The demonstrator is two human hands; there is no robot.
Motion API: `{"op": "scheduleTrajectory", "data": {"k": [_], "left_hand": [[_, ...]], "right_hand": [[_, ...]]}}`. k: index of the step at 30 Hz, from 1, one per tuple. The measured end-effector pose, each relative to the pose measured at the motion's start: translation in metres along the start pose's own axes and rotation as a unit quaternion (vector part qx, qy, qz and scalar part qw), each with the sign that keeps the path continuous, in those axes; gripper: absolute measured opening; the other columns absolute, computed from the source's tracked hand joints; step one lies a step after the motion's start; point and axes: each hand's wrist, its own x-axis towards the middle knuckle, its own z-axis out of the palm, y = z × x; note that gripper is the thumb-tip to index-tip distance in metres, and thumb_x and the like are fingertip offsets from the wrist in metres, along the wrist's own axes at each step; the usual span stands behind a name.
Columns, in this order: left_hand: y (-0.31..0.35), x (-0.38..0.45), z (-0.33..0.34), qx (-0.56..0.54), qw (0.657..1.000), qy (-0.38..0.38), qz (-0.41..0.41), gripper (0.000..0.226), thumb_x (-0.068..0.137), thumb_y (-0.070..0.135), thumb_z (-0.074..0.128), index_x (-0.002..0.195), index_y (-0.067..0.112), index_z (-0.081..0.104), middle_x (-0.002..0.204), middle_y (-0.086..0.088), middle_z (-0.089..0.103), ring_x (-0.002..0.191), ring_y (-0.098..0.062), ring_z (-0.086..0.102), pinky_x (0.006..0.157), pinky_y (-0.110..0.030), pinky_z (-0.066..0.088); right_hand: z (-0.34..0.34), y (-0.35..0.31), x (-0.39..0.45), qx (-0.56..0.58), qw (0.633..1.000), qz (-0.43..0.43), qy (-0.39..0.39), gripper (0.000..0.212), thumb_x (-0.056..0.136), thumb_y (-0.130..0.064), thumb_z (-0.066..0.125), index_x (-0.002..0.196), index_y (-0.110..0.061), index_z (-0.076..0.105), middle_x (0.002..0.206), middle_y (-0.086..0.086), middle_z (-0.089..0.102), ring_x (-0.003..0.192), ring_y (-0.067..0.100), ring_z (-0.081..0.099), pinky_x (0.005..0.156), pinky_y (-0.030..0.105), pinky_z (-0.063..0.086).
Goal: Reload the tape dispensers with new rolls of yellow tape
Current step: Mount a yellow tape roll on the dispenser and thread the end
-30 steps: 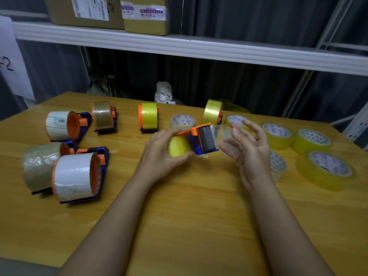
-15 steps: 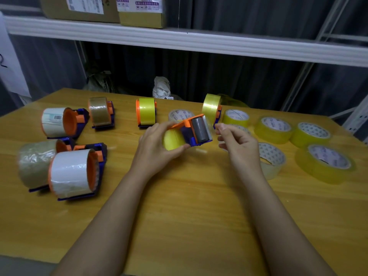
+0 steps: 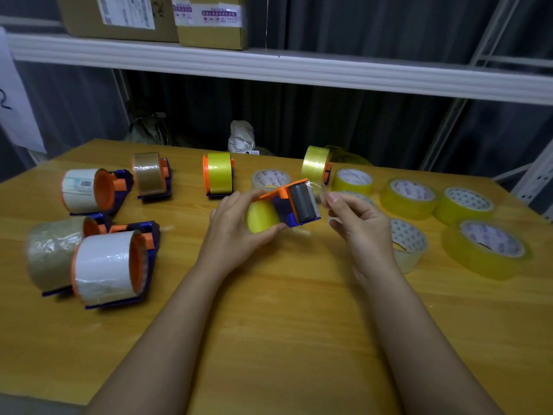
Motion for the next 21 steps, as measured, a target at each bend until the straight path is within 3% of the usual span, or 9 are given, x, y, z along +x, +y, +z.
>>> {"op": "scheduleTrajectory", "data": {"k": [15,21], "left_hand": [[0.0068,-0.0011,0.0014,-0.031,0.999,0.004,0.012,0.054,0.067,0.062,0.060,0.116,0.044,0.045,0.111,0.010,0.056,0.108,-0.008,0.048,0.093,-0.043,0.045],[0.0084,-0.0033,0.0036,-0.044,0.999,0.013,0.016,0.054,0.069,0.056,0.067,0.117,0.043,0.046,0.110,0.015,0.053,0.106,0.000,0.046,0.087,-0.020,0.040]], "right_hand": [[0.0015,-0.0006,0.0012,0.043,0.995,0.069,-0.053,0.010,0.091,-0.019,0.063,0.090,-0.020,0.072,0.085,-0.013,0.073,0.085,0.001,0.066,0.071,0.021,0.053],[0.0022,-0.0010,-0.0003,0.019,0.998,0.050,-0.039,0.018,0.093,-0.021,0.059,0.104,-0.013,0.072,0.100,-0.005,0.070,0.086,0.004,0.064,0.069,0.020,0.054]]}}
